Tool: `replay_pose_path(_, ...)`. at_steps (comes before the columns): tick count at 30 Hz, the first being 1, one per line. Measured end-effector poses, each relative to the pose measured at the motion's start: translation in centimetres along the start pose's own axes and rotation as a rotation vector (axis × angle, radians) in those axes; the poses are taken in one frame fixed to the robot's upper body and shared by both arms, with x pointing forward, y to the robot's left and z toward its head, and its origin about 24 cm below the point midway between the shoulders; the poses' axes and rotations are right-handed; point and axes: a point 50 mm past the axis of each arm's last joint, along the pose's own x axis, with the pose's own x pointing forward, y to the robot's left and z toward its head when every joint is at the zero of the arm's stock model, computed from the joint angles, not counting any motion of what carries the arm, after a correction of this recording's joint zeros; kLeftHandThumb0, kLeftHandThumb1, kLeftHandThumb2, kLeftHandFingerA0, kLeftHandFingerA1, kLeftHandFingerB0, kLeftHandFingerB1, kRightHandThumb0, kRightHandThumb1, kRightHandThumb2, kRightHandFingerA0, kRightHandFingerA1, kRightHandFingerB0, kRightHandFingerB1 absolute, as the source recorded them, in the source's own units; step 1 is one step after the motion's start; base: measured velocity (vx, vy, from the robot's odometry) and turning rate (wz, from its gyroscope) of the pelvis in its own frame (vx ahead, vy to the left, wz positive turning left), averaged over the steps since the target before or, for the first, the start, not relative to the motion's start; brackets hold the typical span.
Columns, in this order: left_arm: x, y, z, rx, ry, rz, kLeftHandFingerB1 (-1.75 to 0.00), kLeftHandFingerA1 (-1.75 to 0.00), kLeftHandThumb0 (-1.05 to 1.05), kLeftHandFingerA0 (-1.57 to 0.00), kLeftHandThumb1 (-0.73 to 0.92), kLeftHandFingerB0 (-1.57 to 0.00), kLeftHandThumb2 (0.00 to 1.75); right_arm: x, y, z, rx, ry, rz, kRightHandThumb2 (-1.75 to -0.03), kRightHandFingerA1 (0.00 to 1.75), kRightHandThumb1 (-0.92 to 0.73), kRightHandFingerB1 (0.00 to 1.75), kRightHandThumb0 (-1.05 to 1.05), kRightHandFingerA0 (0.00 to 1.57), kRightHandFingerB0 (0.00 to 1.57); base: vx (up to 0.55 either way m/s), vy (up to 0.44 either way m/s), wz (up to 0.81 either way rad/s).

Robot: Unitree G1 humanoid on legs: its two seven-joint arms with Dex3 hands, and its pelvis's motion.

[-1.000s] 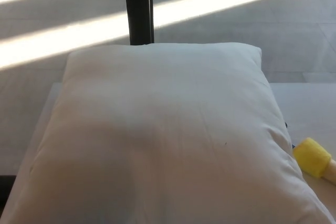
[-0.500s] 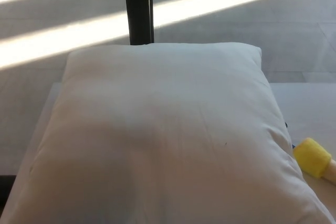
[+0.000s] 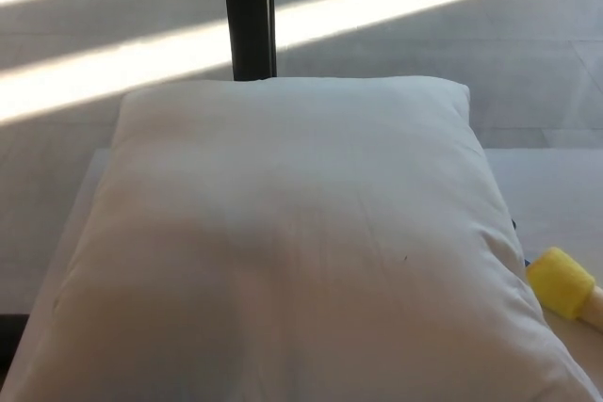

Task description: A hammer is kept on the right hand side and a pillow is kept on the left hand side on the desk infront of the robot and the robot uses its right hand to pick up the hammer and makes a downward swinging motion to hit the pillow

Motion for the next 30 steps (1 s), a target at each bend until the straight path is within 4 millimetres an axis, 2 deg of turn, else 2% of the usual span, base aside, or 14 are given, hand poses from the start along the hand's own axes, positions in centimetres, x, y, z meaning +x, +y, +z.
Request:
replay_pose_path(1, 0.0, 0.1, 0.0, 0.000, -0.005, 0.000, -0.42, -0.53, -0.68, -0.57, 0.77, -0.51, 0.63, 0.0, 0.0, 0.4, 0.000, -0.017, 0.001, -0.92, 0.65, -0.62, 0.43, -0.63, 0.28, 0.13, 0.00, 0.000, 0.00)
replay_pose_path(4, 0.0, 0.0, 0.7, -0.003, -0.041, -0.012, -0.44, -0.58, -0.70, -0.58, 0.75, -0.52, 0.62, 0.1, 0.2, 2.1, 0.025, -0.100, 0.006, -0.94, 0.64, -0.64, 0.44, -0.64, 0.35, 0.15, 0.00, 0.000, 0.00)
replay_pose_path(6, 0.0, -0.1, 1.1, -0.006, -0.060, -0.020, -0.46, -0.58, -0.70, -0.57, 0.73, -0.53, 0.62, 0.0, 0.4, 3.5, 0.042, -0.159, 0.006, -0.93, 0.62, -0.64, 0.42, -0.68, 0.28, 0.07, 0.00, 0.000, 0.00)
replay_pose_path(9, 0.1, -0.3, 1.4, -0.009, -0.076, -0.032, -0.45, -0.57, -0.68, -0.59, 0.75, -0.52, 0.62, 0.1, 0.8, 6.4, 0.130, -0.277, 0.004, -0.95, 0.61, -0.64, 0.39, -0.66, 0.27, 0.05, 0.00, 0.000, 0.00)
replay_pose_path(13, 0.1, -0.4, 1.7, -0.017, -0.088, -0.043, -0.44, -0.56, -0.68, -0.58, 0.76, -0.50, 0.62, 0.3, 1.2, 8.1, 0.226, -0.333, 0.002, -0.93, 0.61, -0.63, 0.42, -0.68, 0.29, 0.09, 0.00, 0.000, 0.00)
replay_pose_path(17, 0.1, -0.4, 1.7, -0.024, -0.092, -0.045, -0.45, -0.58, -0.68, -0.59, 0.75, -0.50, 0.62, 0.2, 1.8, 8.2, 0.250, -0.335, 0.016, -0.92, 0.61, -0.62, 0.42, -0.64, 0.29, 0.09, 0.00, 0.000, 0.00)
replay_pose_path(18, 0.1, -0.4, 1.7, -0.026, -0.093, -0.044, -0.58, -0.67, -0.67, -0.55, 0.58, -0.45, 1.00, 0.1, 2.0, 7.9, 0.248, -0.327, 0.024, -0.89, 0.63, -0.61, 0.43, -0.63, 0.30, 0.11, 0.00, 0.000, 0.00)
replay_pose_path(19, 0.1, -0.4, 1.7, -0.029, -0.094, -0.044, -0.46, -0.59, -0.69, -0.60, 0.75, -0.51, 0.63, 0.0, 2.2, 7.3, 0.248, -0.307, 0.031, -0.62, 0.62, -0.75, 0.31, -0.59, 0.34, 0.18, 0.00, 0.000, 0.00)
replay_pose_path(20, 0.1, -0.4, 1.7, -0.030, -0.093, -0.042, -0.46, -0.59, -0.68, -0.60, 0.75, -0.51, 0.62, -0.1, 2.3, 6.8, 0.246, -0.285, 0.034, -0.90, 0.62, -0.63, 0.43, -0.62, 0.30, 0.10, 0.00, 0.000, 0.00)
replay_pose_path(21, 0.1, -0.3, 1.6, -0.031, -0.093, -0.040, -0.45, -0.58, -0.67, -0.58, 0.75, -0.51, 0.62, -0.1, 2.4, 6.2, 0.242, -0.263, 0.035, -0.63, 0.66, -0.75, 0.30, -0.59, 0.35, 0.16, 0.00, 0.000, 0.00)
replay_pose_path(23, 0.0, -0.1, 1.5, -0.033, -0.089, -0.034, -0.45, -0.58, -0.67, -0.58, 0.75, -0.51, 0.62, -0.2, 2.5, 5.1, 0.226, -0.218, 0.037, -0.63, 0.66, -0.75, 0.30, -0.59, 0.35, 0.16, 0.00, 0.000, 0.00)
replay_pose_path(24, 0.0, 0.0, 1.3, -0.034, -0.085, -0.030, -0.43, -0.56, -0.67, -0.59, 0.76, -0.50, 0.63, -0.2, 2.5, 4.8, 0.221, -0.207, 0.037, -0.93, 0.65, -0.63, 0.44, -0.65, 0.33, 0.12, 0.00, 0.000, 0.00)
replay_pose_path(29, -0.2, 0.4, 0.8, -0.038, -0.067, -0.009, -0.43, -0.54, -0.65, -0.57, 0.76, -0.49, 0.63, -0.1, 2.4, 4.5, 0.190, -0.188, 0.031, -0.92, 0.62, -0.63, 0.43, -0.66, 0.27, 0.13, 0.00, 0.000, 0.00)
replay_pose_path(30, -0.2, 0.4, 0.7, -0.039, -0.063, -0.005, -0.56, -0.64, -0.64, -0.54, 0.58, -0.44, 0.98, 0.0, 2.3, 4.4, 0.185, -0.182, 0.029, -0.93, 0.60, -0.63, 0.42, -0.65, 0.23, 0.09, 0.00, 0.000, 0.00)
